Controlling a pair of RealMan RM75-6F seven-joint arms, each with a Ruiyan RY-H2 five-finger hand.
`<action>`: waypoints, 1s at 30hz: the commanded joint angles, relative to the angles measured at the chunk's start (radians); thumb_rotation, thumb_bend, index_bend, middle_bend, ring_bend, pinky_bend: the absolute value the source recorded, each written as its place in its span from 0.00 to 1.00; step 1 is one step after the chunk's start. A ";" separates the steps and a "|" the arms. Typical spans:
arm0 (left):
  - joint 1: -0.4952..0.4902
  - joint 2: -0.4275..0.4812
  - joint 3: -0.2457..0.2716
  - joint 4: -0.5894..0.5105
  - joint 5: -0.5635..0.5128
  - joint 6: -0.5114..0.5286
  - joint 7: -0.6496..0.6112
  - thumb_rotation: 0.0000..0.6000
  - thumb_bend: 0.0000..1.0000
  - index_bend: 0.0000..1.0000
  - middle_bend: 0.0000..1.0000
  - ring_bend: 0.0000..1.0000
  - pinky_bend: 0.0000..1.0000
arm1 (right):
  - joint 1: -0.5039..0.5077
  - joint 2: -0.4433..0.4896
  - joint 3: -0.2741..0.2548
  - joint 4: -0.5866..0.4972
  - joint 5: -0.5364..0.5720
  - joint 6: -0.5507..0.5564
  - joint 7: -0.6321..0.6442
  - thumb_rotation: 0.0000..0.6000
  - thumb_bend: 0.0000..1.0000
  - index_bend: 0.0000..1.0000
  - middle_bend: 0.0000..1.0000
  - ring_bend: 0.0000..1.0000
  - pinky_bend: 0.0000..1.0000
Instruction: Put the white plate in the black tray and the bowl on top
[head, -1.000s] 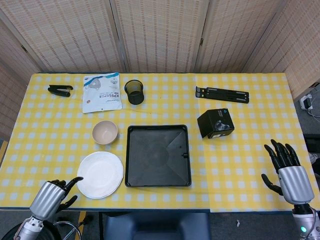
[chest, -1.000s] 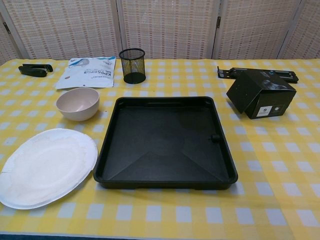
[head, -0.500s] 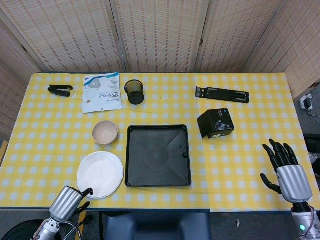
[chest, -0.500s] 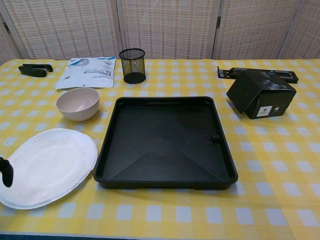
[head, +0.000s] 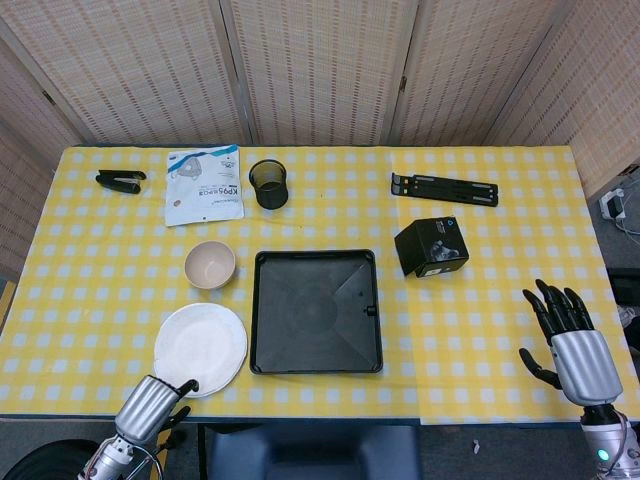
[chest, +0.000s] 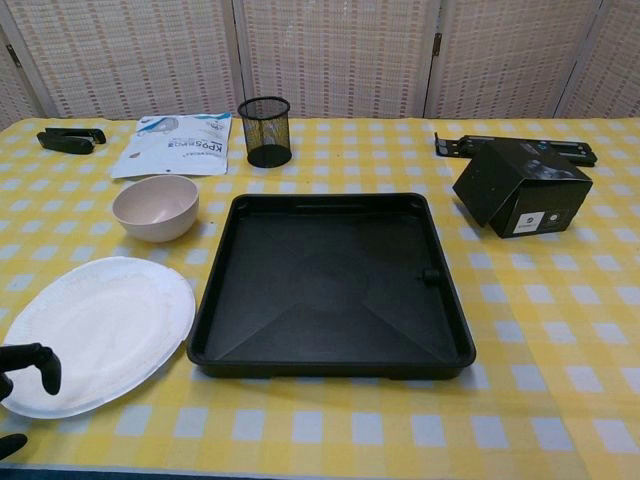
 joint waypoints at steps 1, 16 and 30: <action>0.000 -0.019 -0.004 0.024 -0.008 0.008 -0.003 1.00 0.28 0.48 1.00 1.00 1.00 | 0.000 0.001 0.001 -0.001 0.002 0.001 0.001 1.00 0.34 0.00 0.00 0.00 0.00; -0.009 -0.067 -0.020 0.077 -0.065 -0.015 -0.005 1.00 0.28 0.47 1.00 1.00 1.00 | 0.004 -0.002 0.003 -0.002 0.015 -0.014 -0.011 1.00 0.34 0.00 0.00 0.00 0.00; -0.011 -0.124 -0.016 0.162 -0.063 0.031 -0.029 1.00 0.38 0.54 1.00 1.00 1.00 | 0.009 -0.003 0.006 -0.002 0.025 -0.024 -0.016 1.00 0.34 0.00 0.00 0.00 0.00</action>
